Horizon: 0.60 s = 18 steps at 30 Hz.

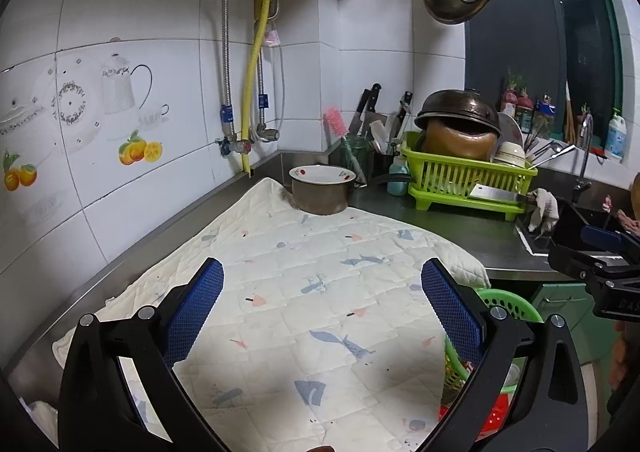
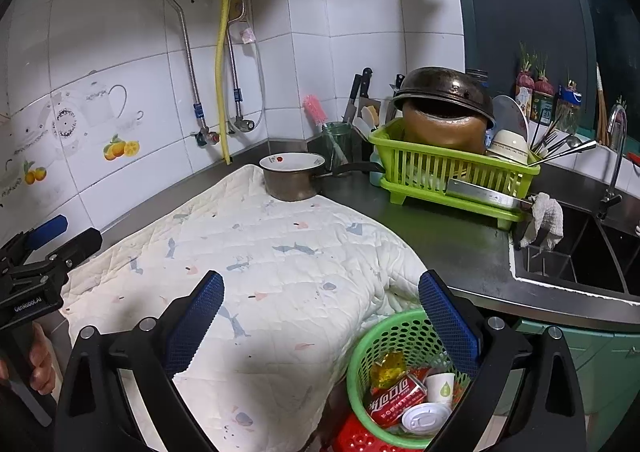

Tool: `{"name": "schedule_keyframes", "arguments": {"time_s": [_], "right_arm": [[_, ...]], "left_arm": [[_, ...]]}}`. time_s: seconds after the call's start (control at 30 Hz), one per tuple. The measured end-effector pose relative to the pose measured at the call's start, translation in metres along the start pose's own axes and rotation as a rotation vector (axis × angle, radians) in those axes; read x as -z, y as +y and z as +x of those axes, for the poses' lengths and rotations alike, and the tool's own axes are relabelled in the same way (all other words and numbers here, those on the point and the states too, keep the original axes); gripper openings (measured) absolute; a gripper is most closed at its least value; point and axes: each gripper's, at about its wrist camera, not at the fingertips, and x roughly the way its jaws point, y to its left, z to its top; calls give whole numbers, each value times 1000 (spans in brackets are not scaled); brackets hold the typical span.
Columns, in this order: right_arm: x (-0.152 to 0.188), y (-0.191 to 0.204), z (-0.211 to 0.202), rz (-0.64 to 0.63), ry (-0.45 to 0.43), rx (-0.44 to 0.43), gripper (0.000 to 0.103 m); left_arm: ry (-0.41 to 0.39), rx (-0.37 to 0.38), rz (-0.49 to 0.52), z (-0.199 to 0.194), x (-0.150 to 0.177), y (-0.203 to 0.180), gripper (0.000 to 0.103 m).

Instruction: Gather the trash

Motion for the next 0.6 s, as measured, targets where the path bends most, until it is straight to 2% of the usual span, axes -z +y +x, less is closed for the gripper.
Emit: {"name": "schedule_keyframes", "arguments": {"time_s": [0.6], "right_arm": [[1, 4, -4, 4, -2, -7, 95]], "left_arm": [[-4, 5, 22, -6, 0, -5, 98]]}}
